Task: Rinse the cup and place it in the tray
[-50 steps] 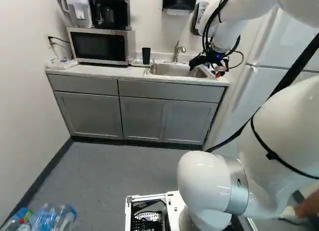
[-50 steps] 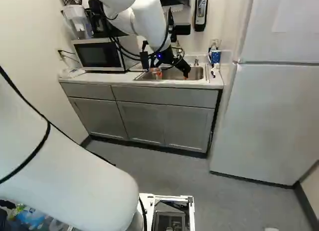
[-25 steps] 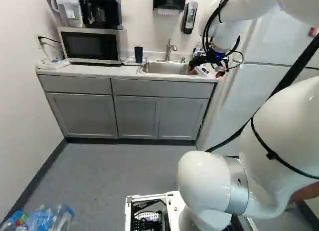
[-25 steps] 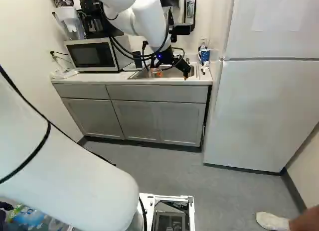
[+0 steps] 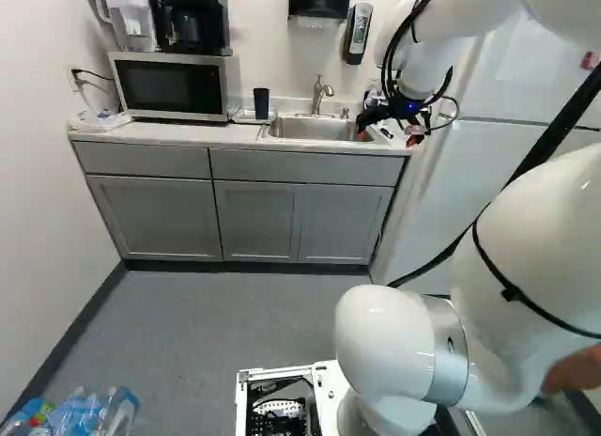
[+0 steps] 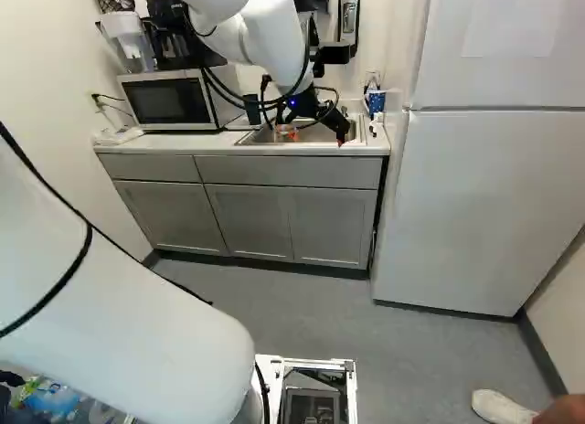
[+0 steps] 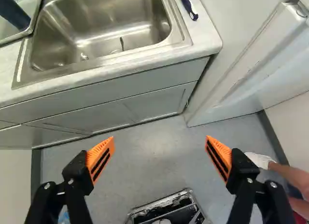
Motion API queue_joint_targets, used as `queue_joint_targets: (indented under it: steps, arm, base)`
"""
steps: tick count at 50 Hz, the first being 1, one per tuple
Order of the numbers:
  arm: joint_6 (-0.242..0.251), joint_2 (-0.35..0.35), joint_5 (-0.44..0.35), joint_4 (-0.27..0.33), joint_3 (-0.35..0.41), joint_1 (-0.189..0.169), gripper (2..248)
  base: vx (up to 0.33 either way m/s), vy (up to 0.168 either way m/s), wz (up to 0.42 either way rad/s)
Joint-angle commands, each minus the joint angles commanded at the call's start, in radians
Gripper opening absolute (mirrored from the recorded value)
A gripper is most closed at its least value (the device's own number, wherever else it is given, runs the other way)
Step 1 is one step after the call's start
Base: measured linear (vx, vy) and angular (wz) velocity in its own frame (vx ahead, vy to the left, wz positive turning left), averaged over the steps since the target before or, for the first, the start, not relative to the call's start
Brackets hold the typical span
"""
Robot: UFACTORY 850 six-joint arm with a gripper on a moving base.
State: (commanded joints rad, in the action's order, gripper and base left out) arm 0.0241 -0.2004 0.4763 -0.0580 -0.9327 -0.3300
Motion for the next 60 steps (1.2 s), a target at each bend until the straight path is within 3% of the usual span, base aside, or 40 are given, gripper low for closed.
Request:
queue_joint_targets:
  steps: [30, 60]
  arm:
    - [-0.001, -0.004, -0.073, 0.003, 0.046, 0.018, 247]
    - [-0.004, -0.015, -0.248, 0.011, 0.156, 0.061, 247]
  base:
    - [0.0, 0.0, 0.0]
    - [0.0, 0.0, 0.0]
